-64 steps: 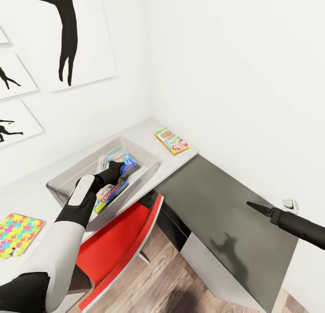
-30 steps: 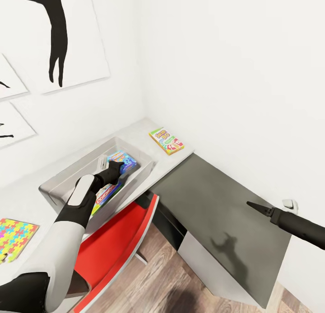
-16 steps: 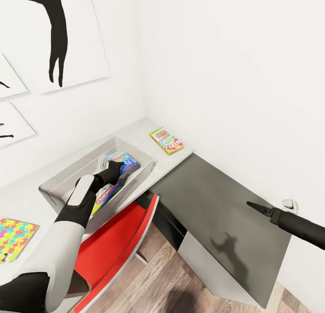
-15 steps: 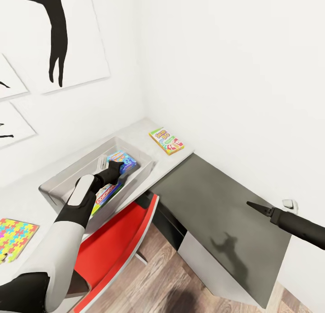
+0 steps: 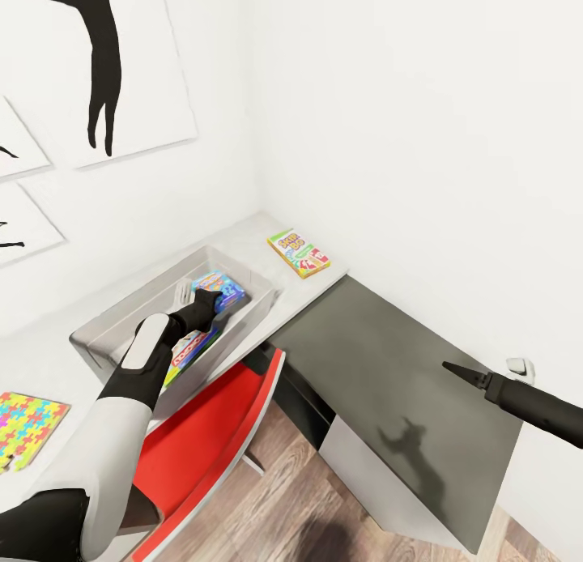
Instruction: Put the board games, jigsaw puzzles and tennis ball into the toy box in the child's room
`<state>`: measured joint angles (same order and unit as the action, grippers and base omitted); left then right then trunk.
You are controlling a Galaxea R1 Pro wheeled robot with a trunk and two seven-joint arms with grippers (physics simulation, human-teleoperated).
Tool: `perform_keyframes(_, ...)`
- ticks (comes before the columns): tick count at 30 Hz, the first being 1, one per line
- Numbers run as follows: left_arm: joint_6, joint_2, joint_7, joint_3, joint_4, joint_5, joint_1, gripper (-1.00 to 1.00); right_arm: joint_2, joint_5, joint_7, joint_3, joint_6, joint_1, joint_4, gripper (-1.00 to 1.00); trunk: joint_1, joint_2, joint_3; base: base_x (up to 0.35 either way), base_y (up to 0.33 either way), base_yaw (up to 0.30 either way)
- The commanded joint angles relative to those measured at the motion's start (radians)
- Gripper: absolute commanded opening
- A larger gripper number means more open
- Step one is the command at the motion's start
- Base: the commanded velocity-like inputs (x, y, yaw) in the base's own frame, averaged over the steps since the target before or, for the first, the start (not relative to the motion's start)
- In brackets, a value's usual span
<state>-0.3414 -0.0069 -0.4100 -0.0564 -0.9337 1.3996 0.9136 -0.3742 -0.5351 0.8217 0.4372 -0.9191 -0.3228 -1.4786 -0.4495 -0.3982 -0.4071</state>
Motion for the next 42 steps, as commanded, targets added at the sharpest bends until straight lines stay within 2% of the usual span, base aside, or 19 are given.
perform_keyframes(1,-0.004,-0.001,-0.008,-0.003,-0.002,0.008,0.001,-1.0,0.0,0.001,0.004,0.001,-0.005,-0.001,0.0,1.0,-0.001,-0.002,-0.002,0.0,0.0,0.0)
perform_keyframes(30,-0.002,0.003,-0.018,-0.003,0.0,0.007,0.001,-1.0,0.0,0.001,0.004,0.001,-0.004,-0.001,0.0,1.0,-0.001,-0.002,-0.002,0.0,0.0,0.0)
perform_keyframes(31,-0.002,0.003,-0.018,-0.003,0.0,0.007,0.001,1.0,0.0,0.001,0.004,0.001,-0.004,-0.001,0.0,1.0,-0.001,-0.002,-0.002,0.0,0.0,0.0)
perform_keyframes(42,-0.003,0.009,-0.018,-0.003,0.001,0.007,0.001,1.0,0.0,0.001,0.004,0.002,-0.004,-0.001,0.0,1.0,-0.001,-0.002,-0.002,0.0,0.0,0.0)
